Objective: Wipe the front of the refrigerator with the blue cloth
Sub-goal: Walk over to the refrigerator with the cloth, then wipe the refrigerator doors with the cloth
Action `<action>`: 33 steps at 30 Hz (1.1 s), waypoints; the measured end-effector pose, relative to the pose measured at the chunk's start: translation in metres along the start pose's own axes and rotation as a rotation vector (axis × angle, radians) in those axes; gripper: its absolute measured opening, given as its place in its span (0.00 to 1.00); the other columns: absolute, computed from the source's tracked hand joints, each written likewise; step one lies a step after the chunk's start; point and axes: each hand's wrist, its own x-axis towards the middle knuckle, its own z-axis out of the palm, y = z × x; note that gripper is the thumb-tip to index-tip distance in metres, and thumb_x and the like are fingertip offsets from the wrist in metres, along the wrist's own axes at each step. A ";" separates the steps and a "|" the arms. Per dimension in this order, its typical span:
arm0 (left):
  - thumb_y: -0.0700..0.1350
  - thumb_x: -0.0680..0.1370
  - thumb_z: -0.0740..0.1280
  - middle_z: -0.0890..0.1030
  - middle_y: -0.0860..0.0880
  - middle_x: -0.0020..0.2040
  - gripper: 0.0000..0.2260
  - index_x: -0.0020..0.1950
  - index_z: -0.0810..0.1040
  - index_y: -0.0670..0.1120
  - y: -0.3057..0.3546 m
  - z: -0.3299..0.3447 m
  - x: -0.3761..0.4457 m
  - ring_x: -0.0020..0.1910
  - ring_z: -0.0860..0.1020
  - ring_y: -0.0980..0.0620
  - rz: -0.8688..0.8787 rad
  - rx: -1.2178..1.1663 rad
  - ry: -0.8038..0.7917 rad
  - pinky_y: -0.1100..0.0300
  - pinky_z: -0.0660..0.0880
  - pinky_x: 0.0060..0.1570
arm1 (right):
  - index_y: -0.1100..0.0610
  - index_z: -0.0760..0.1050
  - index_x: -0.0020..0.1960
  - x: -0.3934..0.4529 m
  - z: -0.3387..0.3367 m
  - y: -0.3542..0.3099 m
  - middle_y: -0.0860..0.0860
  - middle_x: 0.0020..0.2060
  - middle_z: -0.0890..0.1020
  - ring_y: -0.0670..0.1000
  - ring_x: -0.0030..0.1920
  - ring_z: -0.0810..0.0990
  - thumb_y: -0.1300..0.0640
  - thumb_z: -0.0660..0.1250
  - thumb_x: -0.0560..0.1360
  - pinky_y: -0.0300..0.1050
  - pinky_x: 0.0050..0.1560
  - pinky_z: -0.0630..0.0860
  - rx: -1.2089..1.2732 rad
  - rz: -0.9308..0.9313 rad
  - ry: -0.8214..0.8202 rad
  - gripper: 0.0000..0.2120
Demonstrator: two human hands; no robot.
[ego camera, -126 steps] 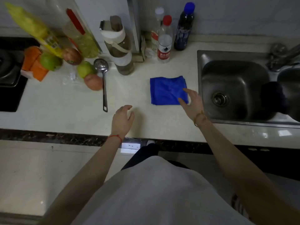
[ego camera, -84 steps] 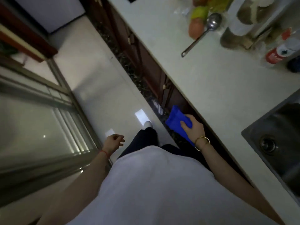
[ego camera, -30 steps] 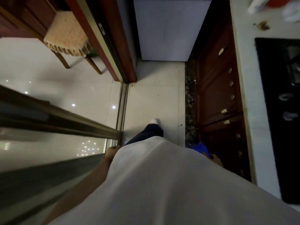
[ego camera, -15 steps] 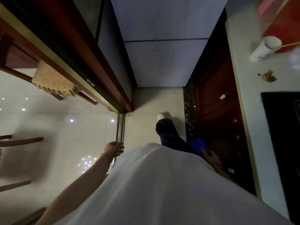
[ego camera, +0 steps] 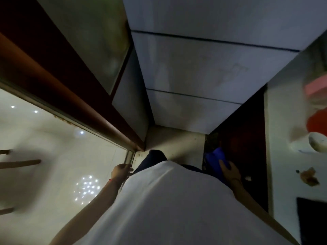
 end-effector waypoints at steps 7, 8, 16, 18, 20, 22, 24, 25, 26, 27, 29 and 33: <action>0.53 0.73 0.67 0.85 0.40 0.50 0.11 0.47 0.83 0.49 0.134 -0.015 0.045 0.52 0.83 0.42 0.333 -0.033 0.131 0.45 0.79 0.57 | 0.64 0.75 0.61 0.016 -0.002 -0.119 0.62 0.55 0.81 0.60 0.55 0.79 0.33 0.59 0.67 0.39 0.53 0.68 0.022 -0.491 0.219 0.38; 0.50 0.76 0.66 0.85 0.40 0.50 0.09 0.50 0.83 0.49 0.165 -0.021 0.036 0.52 0.83 0.43 0.410 -0.040 0.161 0.47 0.79 0.57 | 0.64 0.76 0.59 0.015 -0.005 -0.138 0.61 0.52 0.81 0.59 0.53 0.79 0.32 0.59 0.69 0.37 0.53 0.68 0.033 -0.575 0.256 0.38; 0.46 0.81 0.64 0.82 0.52 0.52 0.08 0.58 0.78 0.48 0.387 -0.089 -0.066 0.48 0.80 0.59 1.187 -0.320 0.361 0.77 0.72 0.44 | 0.55 0.69 0.69 -0.053 -0.083 -0.338 0.54 0.50 0.73 0.51 0.50 0.70 0.42 0.58 0.78 0.36 0.57 0.64 0.027 -1.284 0.763 0.25; 0.46 0.80 0.64 0.82 0.52 0.52 0.08 0.59 0.77 0.50 0.427 -0.112 -0.095 0.49 0.81 0.57 1.367 -0.359 0.502 0.70 0.75 0.48 | 0.55 0.69 0.70 -0.074 -0.108 -0.387 0.55 0.50 0.72 0.53 0.49 0.69 0.47 0.59 0.78 0.39 0.57 0.64 0.015 -1.408 0.952 0.23; 0.46 0.80 0.64 0.82 0.49 0.54 0.11 0.62 0.77 0.47 0.460 -0.132 -0.123 0.52 0.81 0.53 1.509 -0.405 0.644 0.62 0.77 0.53 | 0.53 0.67 0.70 -0.096 -0.130 -0.433 0.57 0.50 0.72 0.56 0.48 0.68 0.48 0.60 0.78 0.47 0.53 0.67 0.010 -1.474 1.129 0.22; 0.47 0.80 0.64 0.80 0.49 0.60 0.15 0.66 0.75 0.45 0.491 -0.148 -0.147 0.58 0.79 0.52 1.615 -0.456 0.732 0.57 0.76 0.60 | 0.52 0.67 0.71 -0.118 -0.151 -0.477 0.58 0.50 0.71 0.57 0.47 0.68 0.48 0.60 0.79 0.51 0.52 0.67 0.028 -1.519 1.286 0.21; 0.45 0.80 0.65 0.76 0.48 0.65 0.19 0.70 0.71 0.43 0.517 -0.160 -0.166 0.64 0.75 0.50 1.697 -0.514 0.776 0.52 0.74 0.65 | 0.52 0.67 0.71 -0.141 -0.169 -0.518 0.57 0.52 0.68 0.56 0.48 0.67 0.49 0.60 0.80 0.51 0.53 0.67 0.036 -1.576 1.412 0.21; 0.44 0.79 0.66 0.74 0.47 0.67 0.21 0.71 0.69 0.42 0.530 -0.167 -0.174 0.66 0.74 0.49 1.738 -0.542 0.793 0.49 0.73 0.66 | 0.53 0.67 0.71 -0.152 -0.178 -0.538 0.56 0.52 0.67 0.56 0.48 0.67 0.49 0.60 0.80 0.50 0.53 0.66 0.038 -1.608 1.472 0.21; 0.43 0.79 0.66 0.72 0.46 0.69 0.22 0.72 0.67 0.42 0.541 -0.172 -0.182 0.68 0.72 0.48 1.778 -0.563 0.814 0.48 0.71 0.67 | 0.53 0.68 0.71 -0.163 -0.186 -0.556 0.55 0.52 0.66 0.56 0.48 0.67 0.50 0.61 0.80 0.50 0.52 0.66 0.033 -1.640 1.533 0.21; 0.43 0.79 0.66 0.71 0.46 0.70 0.24 0.73 0.66 0.41 0.553 -0.178 -0.188 0.69 0.70 0.48 1.813 -0.570 0.842 0.47 0.70 0.68 | 0.54 0.69 0.71 -0.174 -0.195 -0.574 0.55 0.52 0.66 0.55 0.48 0.66 0.50 0.62 0.80 0.49 0.52 0.65 0.027 -1.667 1.592 0.21; 0.44 0.79 0.67 0.70 0.46 0.70 0.25 0.74 0.64 0.42 0.574 -0.188 -0.200 0.70 0.68 0.47 1.840 -0.577 0.864 0.45 0.68 0.69 | 0.54 0.69 0.71 -0.195 -0.210 -0.607 0.57 0.53 0.68 0.55 0.49 0.67 0.50 0.63 0.80 0.49 0.51 0.65 0.023 -1.690 1.693 0.21; 0.47 0.80 0.65 0.68 0.46 0.71 0.26 0.76 0.62 0.45 0.601 -0.201 -0.205 0.71 0.67 0.47 1.842 -0.585 0.801 0.44 0.68 0.70 | 0.49 0.67 0.72 -0.215 -0.218 -0.659 0.58 0.62 0.71 0.57 0.56 0.69 0.51 0.60 0.81 0.51 0.55 0.66 -0.071 -1.675 1.812 0.20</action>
